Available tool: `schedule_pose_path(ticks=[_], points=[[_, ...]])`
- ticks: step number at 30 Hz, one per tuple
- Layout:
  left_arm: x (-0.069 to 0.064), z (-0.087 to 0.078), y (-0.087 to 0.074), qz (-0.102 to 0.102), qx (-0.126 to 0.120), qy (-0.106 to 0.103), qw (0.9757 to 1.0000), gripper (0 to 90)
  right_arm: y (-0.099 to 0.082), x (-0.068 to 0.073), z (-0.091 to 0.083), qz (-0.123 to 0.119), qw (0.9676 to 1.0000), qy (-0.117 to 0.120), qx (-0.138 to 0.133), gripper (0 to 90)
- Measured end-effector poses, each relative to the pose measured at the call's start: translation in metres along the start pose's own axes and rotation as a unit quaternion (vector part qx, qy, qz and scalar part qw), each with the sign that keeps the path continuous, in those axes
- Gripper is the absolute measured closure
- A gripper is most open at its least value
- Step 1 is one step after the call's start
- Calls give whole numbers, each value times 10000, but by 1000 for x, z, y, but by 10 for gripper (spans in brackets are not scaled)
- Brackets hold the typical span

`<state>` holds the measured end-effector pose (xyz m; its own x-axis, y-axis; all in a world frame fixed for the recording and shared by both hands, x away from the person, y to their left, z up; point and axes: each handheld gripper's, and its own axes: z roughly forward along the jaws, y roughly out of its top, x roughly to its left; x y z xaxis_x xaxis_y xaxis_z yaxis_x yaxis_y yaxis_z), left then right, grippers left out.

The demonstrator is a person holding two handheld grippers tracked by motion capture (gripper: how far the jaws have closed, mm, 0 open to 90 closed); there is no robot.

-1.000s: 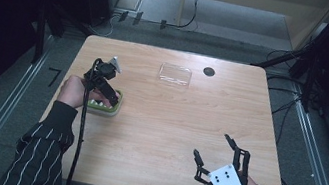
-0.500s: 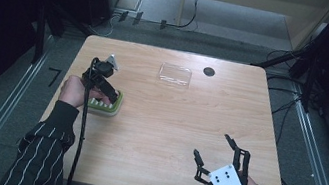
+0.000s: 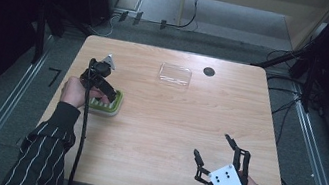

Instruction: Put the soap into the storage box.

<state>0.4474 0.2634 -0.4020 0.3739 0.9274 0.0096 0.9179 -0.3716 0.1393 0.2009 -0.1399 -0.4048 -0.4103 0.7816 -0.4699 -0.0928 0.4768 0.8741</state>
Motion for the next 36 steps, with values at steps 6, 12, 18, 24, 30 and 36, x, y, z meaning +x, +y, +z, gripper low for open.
schedule_pose_path(ticks=[6,12,18,24,30,36], points=[[2,11,1,-150,85,36,9998,139,0,0,0,-5,10000,-6,-11,132],[5,20,1,-247,135,117,9995,138,0,0,0,-4,10000,-4,-17,132],[6,26,2,-333,170,149,9992,138,0,0,-1,3,10000,-8,-22,132],[7,30,2,-392,190,182,9989,138,0,0,0,-4,10000,-7,-22,132],[9,35,2,-458,249,225,9984,138,0,0,0,0,10000,-1,-24,132],[9,38,2,-471,264,221,9983,138,0,-1,-1,-9,10000,-8,-29,132]])
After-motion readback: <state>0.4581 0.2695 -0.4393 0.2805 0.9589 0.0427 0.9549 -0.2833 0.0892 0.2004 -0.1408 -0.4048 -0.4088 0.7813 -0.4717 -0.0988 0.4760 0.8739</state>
